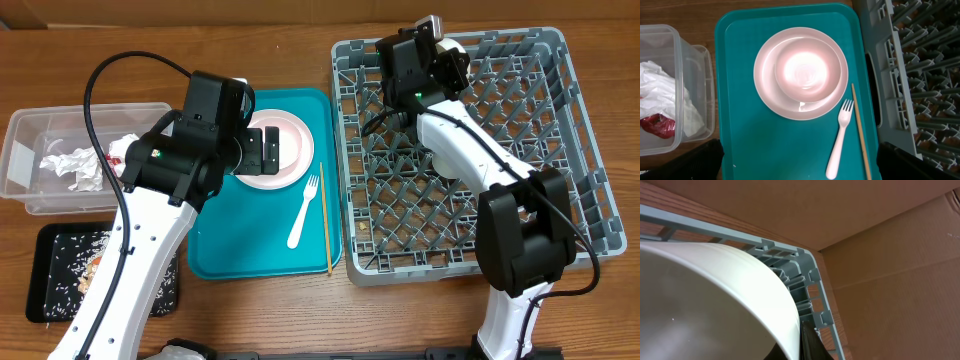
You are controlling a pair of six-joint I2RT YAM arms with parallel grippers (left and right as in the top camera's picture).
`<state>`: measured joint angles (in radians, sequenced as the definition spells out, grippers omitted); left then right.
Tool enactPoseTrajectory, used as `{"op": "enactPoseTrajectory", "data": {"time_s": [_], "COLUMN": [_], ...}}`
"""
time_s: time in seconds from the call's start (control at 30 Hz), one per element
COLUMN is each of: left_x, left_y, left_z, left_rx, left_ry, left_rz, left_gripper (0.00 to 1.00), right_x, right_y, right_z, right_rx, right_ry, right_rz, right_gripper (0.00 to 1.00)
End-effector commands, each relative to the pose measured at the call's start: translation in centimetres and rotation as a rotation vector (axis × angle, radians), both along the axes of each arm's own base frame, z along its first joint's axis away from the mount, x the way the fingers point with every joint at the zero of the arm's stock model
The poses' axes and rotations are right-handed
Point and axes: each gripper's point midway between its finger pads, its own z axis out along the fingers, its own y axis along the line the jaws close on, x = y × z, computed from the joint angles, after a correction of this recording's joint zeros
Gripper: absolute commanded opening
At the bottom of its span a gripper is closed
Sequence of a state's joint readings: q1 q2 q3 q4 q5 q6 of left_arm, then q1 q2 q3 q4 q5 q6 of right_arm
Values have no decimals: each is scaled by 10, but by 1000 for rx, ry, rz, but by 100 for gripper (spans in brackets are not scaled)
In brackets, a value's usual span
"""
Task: Sort waste into correct bins and load items into the dishwasher
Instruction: 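Lower the white bowl upside down into the rack's back-left area with right gripper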
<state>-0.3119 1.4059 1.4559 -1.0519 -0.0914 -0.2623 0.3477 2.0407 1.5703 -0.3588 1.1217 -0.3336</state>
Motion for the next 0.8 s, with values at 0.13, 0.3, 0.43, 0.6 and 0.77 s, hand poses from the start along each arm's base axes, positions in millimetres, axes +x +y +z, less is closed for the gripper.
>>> {"op": "enactPoseTrajectory", "data": {"time_s": [0.13,0.3,0.43,0.6,0.77], "left_x": [2,2,2,2,2], "left_y": [4,4,4,4,4], "left_z": [16,16,16,16,16], "left_rx": [-3,-4,-3,-3,-4], "left_ry": [-47,-48,-47,-47,-48], "left_rz": [13,13,13,13,13], "left_gripper": [100,100,100,100,100], "right_x": [6,6,5,8,5], "right_y": [4,3,1,5,9], "right_z": [-17,-16,-10,-8,-7], "right_rx": [-44,-58,-84,-75,-87], "right_ry": [52,46,36,11,18], "right_rz": [22,10,-7,-2,1], "right_gripper": [4,4,4,4,4]}}
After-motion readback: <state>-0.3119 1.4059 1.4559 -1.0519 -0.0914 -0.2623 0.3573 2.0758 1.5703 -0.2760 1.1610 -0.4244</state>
